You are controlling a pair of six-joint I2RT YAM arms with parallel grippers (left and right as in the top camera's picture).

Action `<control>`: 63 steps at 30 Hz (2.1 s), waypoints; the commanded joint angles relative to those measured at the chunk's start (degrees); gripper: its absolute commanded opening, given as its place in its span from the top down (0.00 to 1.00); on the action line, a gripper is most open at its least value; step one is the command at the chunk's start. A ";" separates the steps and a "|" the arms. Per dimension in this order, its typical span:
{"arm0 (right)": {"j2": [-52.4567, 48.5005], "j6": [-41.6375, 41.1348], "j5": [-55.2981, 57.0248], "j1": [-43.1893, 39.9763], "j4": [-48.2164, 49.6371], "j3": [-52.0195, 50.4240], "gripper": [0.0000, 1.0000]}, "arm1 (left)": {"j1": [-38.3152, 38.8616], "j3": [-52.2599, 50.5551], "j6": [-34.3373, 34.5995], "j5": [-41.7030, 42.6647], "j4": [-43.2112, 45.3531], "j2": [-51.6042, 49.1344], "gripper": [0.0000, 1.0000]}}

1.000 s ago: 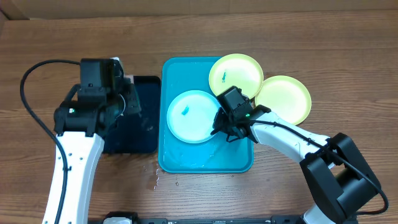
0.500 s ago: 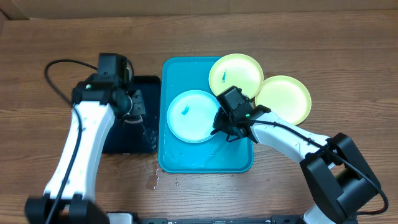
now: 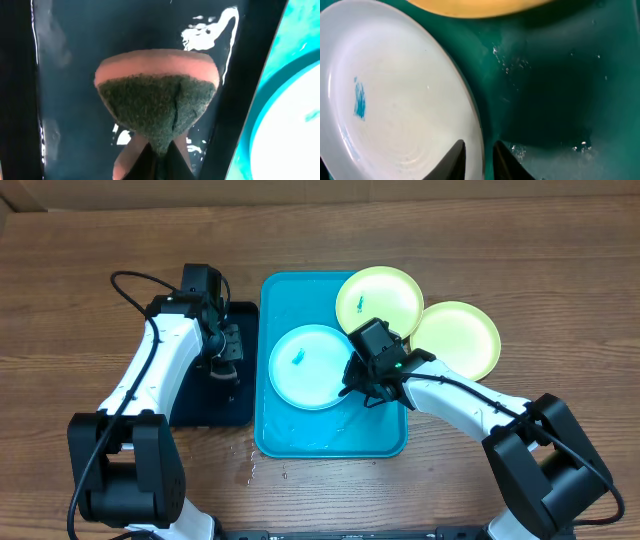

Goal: Clean dirty plates on tray and stack at the side
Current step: 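Lower the left gripper and grasp the sponge on the black tray, then carry the sponge with the left gripper onto the white plate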

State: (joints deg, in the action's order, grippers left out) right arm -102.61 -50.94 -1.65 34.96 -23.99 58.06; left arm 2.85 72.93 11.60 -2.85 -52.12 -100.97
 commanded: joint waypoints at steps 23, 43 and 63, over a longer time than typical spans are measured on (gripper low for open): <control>-0.20 1.86 -1.01 0.07 -1.16 -0.76 0.96 | 4.04 9.35 -12.92 24.98 2.40 4.81 0.96; -0.20 3.80 -4.28 -0.09 -0.96 -0.74 0.68 | 14.53 0.31 -13.33 14.78 13.44 4.70 0.96; -0.20 2.51 -4.68 -0.09 -2.21 -0.74 0.96 | 15.78 -0.94 -13.16 13.42 12.02 -3.54 0.96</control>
State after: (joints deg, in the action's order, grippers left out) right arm -102.63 -48.36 -7.49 34.92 -26.48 57.74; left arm 18.04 72.23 -0.45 11.25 -39.42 -102.80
